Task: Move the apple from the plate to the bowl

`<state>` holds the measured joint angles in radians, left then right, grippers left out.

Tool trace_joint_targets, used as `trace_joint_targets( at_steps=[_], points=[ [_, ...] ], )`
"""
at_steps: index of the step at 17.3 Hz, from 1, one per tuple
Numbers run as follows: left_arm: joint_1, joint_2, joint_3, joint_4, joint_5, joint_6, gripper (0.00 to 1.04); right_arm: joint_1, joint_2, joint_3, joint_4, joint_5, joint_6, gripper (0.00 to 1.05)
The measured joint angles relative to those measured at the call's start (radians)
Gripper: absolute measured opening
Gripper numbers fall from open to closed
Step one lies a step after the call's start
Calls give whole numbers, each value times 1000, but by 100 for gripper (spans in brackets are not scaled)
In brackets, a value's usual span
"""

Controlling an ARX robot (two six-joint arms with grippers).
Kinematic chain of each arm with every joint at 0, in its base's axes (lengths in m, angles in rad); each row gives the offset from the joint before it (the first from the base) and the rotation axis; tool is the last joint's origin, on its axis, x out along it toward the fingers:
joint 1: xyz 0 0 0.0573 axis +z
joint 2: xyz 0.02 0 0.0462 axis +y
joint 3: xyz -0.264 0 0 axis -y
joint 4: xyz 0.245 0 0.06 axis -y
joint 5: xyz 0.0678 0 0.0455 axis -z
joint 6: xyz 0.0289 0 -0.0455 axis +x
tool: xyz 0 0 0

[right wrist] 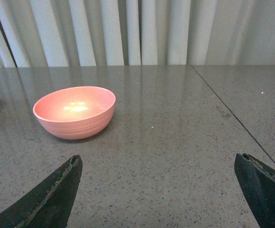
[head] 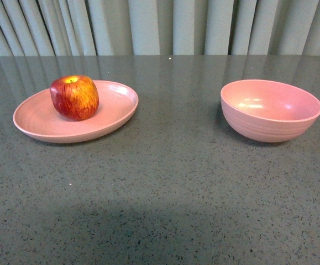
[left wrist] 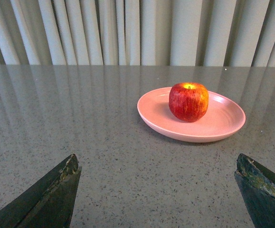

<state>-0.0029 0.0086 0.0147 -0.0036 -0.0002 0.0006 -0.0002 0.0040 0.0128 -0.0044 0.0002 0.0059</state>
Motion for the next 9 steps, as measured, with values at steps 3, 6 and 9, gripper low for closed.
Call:
trace_joint_targets(
  at_steps=[3,6,9],
  points=[
    [0,0,0,0,0,0,98,0,0,0,0,0,0,98],
    [0,0,0,0,0,0,98,0,0,0,0,0,0,98],
    [0,0,0,0,0,0,98,0,0,0,0,0,0,98]
  ],
)
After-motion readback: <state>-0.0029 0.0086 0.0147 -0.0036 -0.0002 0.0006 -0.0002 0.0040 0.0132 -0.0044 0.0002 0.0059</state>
